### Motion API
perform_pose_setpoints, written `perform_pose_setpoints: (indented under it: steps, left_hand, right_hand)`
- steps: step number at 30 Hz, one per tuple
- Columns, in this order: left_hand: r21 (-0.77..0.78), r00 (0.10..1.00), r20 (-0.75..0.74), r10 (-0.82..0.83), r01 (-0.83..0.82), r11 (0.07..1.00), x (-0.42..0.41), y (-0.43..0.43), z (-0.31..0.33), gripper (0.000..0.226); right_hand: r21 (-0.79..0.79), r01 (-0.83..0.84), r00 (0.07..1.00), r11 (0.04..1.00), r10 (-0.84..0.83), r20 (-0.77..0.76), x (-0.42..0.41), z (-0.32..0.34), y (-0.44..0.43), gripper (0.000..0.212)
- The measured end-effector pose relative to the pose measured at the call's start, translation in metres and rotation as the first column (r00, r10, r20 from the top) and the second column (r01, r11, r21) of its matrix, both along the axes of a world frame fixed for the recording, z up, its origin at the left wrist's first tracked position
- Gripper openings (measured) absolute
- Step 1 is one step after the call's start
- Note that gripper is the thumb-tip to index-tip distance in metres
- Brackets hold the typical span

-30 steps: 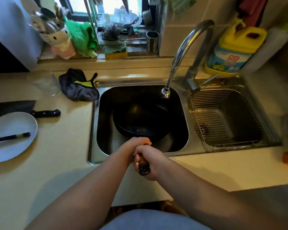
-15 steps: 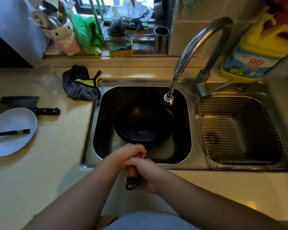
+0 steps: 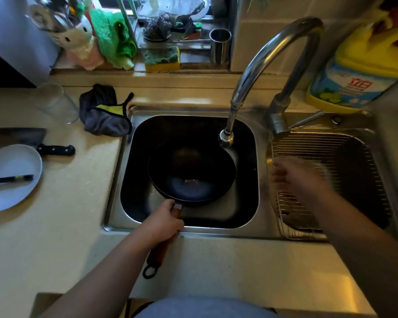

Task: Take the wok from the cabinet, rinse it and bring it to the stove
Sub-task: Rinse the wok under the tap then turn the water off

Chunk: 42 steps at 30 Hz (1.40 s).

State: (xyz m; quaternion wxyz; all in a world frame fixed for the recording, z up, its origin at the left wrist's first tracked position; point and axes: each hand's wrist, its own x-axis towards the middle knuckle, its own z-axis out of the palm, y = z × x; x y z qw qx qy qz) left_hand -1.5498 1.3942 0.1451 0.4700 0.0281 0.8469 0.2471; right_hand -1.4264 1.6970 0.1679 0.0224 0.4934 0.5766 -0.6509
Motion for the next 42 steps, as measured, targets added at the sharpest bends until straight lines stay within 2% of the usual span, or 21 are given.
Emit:
perform_pose_setpoints:
  steps: [4, 7, 10, 16, 21, 31, 34, 37, 42]
  left_hand:
    - [0.036, 0.996, 0.007, 0.084, -0.084, 0.996, 0.004, -0.004, 0.003, 0.068]
    - [0.055, 0.988, 0.015, 0.154, -0.154, 0.987, 0.005, -0.007, 0.002, 0.067]
    - [0.060, 0.979, 0.023, 0.202, -0.203, 0.977, 0.004, -0.012, -0.001, 0.063]
    - [0.043, 0.962, 0.056, 0.268, -0.270, 0.962, 0.003, -0.014, -0.008, 0.057]
    - [0.062, 0.940, 0.075, 0.334, -0.338, 0.939, 0.004, -0.015, -0.012, 0.053]
    - [0.054, 0.947, 0.097, 0.306, -0.312, 0.949, 0.004, -0.016, -0.006, 0.046]
    - [0.062, 0.942, 0.092, 0.322, -0.328, 0.943, 0.004, -0.014, -0.005, 0.044]
    - [0.048, 0.949, 0.089, 0.304, -0.309, 0.950, 0.004, -0.013, -0.003, 0.043]
    - [0.042, 0.954, 0.095, 0.284, -0.289, 0.956, 0.004, -0.016, -0.002, 0.045]
  right_hand:
    - [0.078, 0.241, 0.971, 0.967, -0.240, -0.022, -0.021, -0.004, 0.043, 0.022]
    - [0.194, 0.304, 0.953, 0.933, -0.296, -0.070, -0.038, -0.006, 0.062, 0.037]
    - [0.271, 0.355, 0.935, 0.895, -0.338, -0.109, -0.053, -0.004, 0.075, 0.026]
    - [0.332, 0.368, 0.930, 0.868, -0.340, -0.142, -0.060, -0.004, 0.084, 0.014]
    - [0.308, 0.397, 0.917, 0.865, -0.360, -0.172, -0.061, -0.003, 0.083, 0.005]
    - [0.279, 0.429, 0.901, 0.859, -0.383, -0.204, -0.057, -0.006, 0.077, 0.012]
    - [0.276, 0.447, 0.892, 0.851, -0.398, -0.217, -0.055, -0.005, 0.074, 0.006]
    - [0.281, 0.455, 0.886, 0.845, -0.401, -0.231, -0.053, -0.004, 0.070, 0.020]
    - [0.291, 0.462, 0.883, 0.838, -0.405, -0.236, -0.052, -0.001, 0.066, 0.020]
